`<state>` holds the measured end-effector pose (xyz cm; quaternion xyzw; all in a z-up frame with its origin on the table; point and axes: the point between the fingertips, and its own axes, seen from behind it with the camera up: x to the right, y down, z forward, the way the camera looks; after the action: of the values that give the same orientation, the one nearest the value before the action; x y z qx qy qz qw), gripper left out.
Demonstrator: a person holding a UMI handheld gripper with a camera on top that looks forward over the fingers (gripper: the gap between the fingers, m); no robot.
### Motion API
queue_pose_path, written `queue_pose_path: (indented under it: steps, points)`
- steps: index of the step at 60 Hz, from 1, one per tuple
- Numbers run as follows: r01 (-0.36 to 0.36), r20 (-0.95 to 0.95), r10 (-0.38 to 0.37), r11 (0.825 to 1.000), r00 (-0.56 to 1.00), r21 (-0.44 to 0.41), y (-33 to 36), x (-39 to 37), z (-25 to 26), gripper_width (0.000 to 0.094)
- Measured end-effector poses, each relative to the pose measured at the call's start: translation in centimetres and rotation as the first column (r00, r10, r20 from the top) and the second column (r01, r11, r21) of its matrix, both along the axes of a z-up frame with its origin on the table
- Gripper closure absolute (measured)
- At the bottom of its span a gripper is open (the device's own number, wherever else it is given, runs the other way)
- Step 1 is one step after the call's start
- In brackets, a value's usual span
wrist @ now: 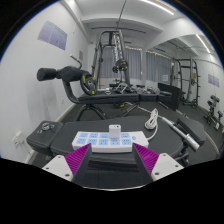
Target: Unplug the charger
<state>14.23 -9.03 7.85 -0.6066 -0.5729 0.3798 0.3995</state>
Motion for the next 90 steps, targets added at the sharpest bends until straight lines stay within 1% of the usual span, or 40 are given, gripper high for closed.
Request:
queue_pose_path:
  steps: [9, 18, 28, 40, 45, 54, 55, 57, 58, 59, 60, 61, 63, 66, 68, 70, 72, 76, 78, 84, 87, 90]
  points:
    - [-0.017, -0.023, 0.018, 0.999, 1.000, 0.042, 0.0, -4.2, -1.9, 0.0088]
    - [-0.037, -0.009, 0.038, 0.998, 0.999, 0.056, -0.4, -8.3, -4.2, 0.0088]
    - [-0.008, 0.009, 0.008, 1.000, 1.000, 0.030, 0.3, -12.1, -6.1, 0.0088]
    - [0.022, -0.004, -0.022, 1.000, 1.000, 0.007, 1.5, -15.3, -5.9, 0.0087]
    - [0.024, -0.004, -0.024, 1.000, 1.000, 0.010, 1.7, -16.3, -6.0, 0.0088]
    - [0.006, -0.004, -0.006, 1.000, 1.000, 0.020, 1.4, -17.2, -6.4, 0.0094]
    - [0.001, -0.003, -0.001, 1.000, 1.000, 0.020, 1.3, -17.3, -6.5, 0.0110]
    - [-0.017, 0.007, 0.017, 1.000, 1.000, 0.012, 0.8, -17.4, -6.8, 0.0393]
    - [-0.009, 0.009, 0.009, 1.000, 1.000, 0.007, 1.6, -16.8, -6.8, 0.0535]
    - [0.028, -0.013, -0.027, 0.999, 1.000, 0.045, 2.7, -16.9, -6.0, 0.0677]
    - [0.018, -0.016, -0.018, 1.000, 1.000, 0.011, 2.0, -17.7, -5.9, 0.0700]
    - [0.028, -0.017, -0.027, 1.000, 0.999, 0.008, 2.4, -17.8, -5.6, 0.0711]
    - [0.018, -0.074, -0.020, 0.999, 0.997, -0.029, 2.1, -17.9, -3.4, 0.0715]
    - [0.036, -0.181, -0.036, 0.999, 0.983, -0.002, 3.4, -17.6, 1.4, 0.0716]
    - [0.038, -0.218, -0.034, 0.999, 0.975, 0.013, 3.8, -17.5, 4.1, 0.0717]
    - [0.026, -0.234, -0.026, 1.000, 0.972, 0.001, 4.3, -17.4, 6.3, 0.0719]
    - [0.029, -0.237, -0.033, 0.999, 0.971, -0.019, 5.4, -17.3, 8.0, 0.0718]
    - [0.055, -0.221, -0.061, 0.998, 0.973, -0.032, 8.5, -16.8, 10.0, 0.0718]
    - [0.076, -0.211, -0.083, 0.996, 0.974, -0.039, 10.4, -16.4, 10.7, 0.0718]
    - [0.133, -0.165, -0.131, 0.991, 0.978, 0.002, 16.4, -15.6, 10.3, 0.0718]
    - [0.162, -0.129, -0.155, 0.986, 0.979, 0.043, 19.7, -15.2, 9.0, 0.0720]
    - [0.184, -0.085, -0.179, 0.981, 0.980, 0.063, 22.3, -14.4, 6.9, 0.0719]
